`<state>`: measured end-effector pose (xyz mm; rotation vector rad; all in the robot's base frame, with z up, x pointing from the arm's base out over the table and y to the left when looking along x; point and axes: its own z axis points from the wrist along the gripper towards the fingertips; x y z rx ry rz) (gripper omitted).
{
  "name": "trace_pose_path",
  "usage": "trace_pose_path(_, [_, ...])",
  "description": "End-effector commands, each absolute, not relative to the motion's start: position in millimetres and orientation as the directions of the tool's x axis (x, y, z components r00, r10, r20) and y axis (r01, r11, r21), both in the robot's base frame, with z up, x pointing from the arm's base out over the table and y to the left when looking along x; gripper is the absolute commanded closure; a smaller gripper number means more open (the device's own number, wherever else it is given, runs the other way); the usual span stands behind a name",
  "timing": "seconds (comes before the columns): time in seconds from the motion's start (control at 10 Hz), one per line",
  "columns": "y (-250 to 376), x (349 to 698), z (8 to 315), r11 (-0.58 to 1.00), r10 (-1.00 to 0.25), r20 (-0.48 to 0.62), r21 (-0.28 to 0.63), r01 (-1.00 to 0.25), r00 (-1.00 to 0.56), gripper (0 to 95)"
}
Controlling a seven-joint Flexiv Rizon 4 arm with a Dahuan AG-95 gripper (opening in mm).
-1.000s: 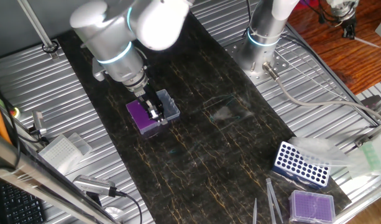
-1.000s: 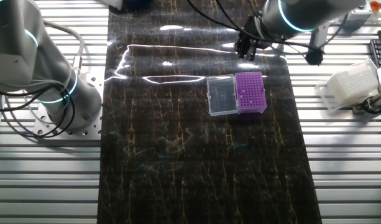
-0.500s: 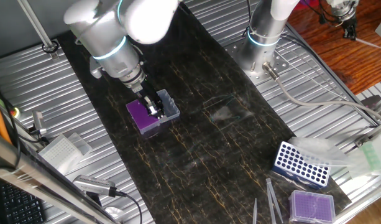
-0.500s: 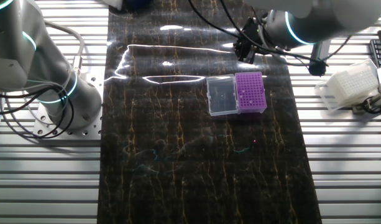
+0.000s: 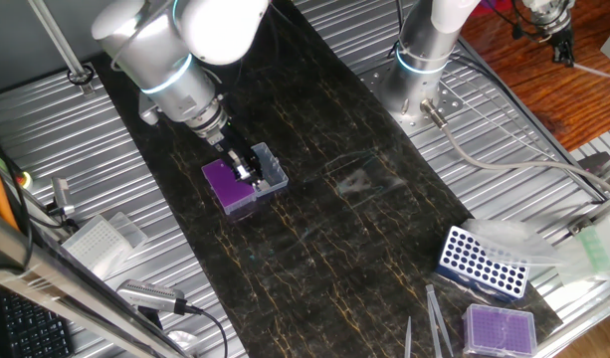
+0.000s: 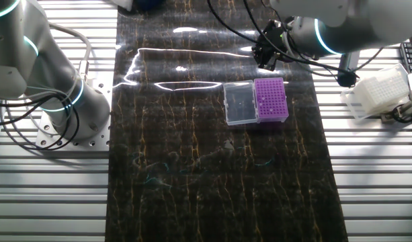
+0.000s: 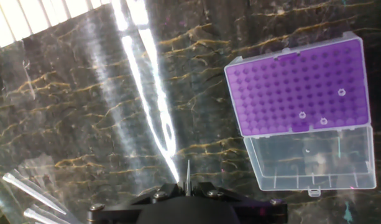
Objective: Insert a small pipette tip into the holder for small pipette tips
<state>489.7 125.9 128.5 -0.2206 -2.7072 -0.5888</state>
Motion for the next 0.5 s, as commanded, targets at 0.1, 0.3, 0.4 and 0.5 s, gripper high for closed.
trace_pose_path(0.1, [125.1,487.9,128.8,0.899,0.073,0.38,0.375,0.225,-0.922,95.0])
trace_pose_path(0.3, [125.0,487.6,128.8,0.951,0.007,0.338,0.29,0.112,-0.941,95.0])
trace_pose_path(0.4, [125.3,488.0,128.6,0.978,-0.033,0.335,0.205,0.038,-0.942,95.0])
trace_pose_path(0.5, [125.4,488.1,128.3,0.974,-0.092,0.333,0.226,-0.016,-0.938,95.0])
